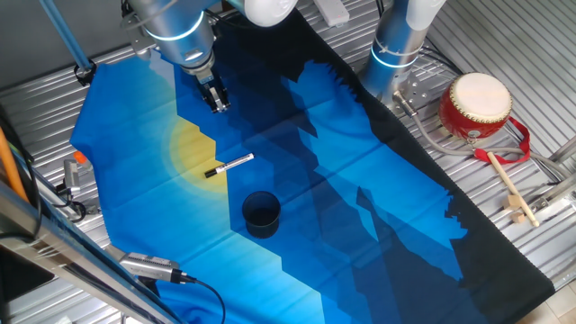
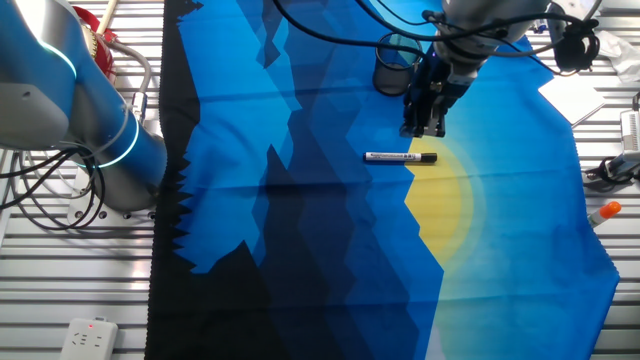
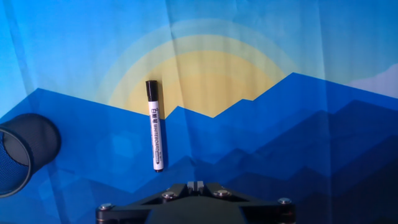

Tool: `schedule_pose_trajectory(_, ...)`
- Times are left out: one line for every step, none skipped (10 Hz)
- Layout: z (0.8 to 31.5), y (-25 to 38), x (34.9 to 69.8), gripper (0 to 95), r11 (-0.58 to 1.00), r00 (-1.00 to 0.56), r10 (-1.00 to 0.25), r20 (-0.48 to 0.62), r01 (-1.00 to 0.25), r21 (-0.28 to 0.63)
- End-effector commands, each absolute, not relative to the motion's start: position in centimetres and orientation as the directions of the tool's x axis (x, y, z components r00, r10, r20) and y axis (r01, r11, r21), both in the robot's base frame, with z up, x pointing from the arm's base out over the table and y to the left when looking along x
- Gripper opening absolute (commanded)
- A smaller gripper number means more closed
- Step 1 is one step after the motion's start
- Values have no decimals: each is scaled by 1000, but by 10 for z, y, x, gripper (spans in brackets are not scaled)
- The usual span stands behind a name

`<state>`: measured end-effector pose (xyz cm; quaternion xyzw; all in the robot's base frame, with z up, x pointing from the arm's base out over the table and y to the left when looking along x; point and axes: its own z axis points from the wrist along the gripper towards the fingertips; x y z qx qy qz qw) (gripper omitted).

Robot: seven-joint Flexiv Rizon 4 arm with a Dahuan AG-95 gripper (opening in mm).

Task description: Put the pen into the pen holder

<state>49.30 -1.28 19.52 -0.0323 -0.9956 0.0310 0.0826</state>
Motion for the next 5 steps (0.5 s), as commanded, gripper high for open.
schedule_pose_trajectory(195, -13, 493, 0, 996, -984, 67, 163, 56, -67)
schedule_pose_trajectory(195, -13, 493, 0, 996, -985, 66, 163, 56, -67)
schedule_pose_trajectory(195, -13, 493, 0, 996, -985, 65, 163, 55, -67)
schedule_pose_trajectory(195, -13, 493, 0, 996, -985, 63, 163, 53, -66)
schedule_pose_trajectory(195, -13, 493, 0, 997, -985, 60, 163, 50, -66)
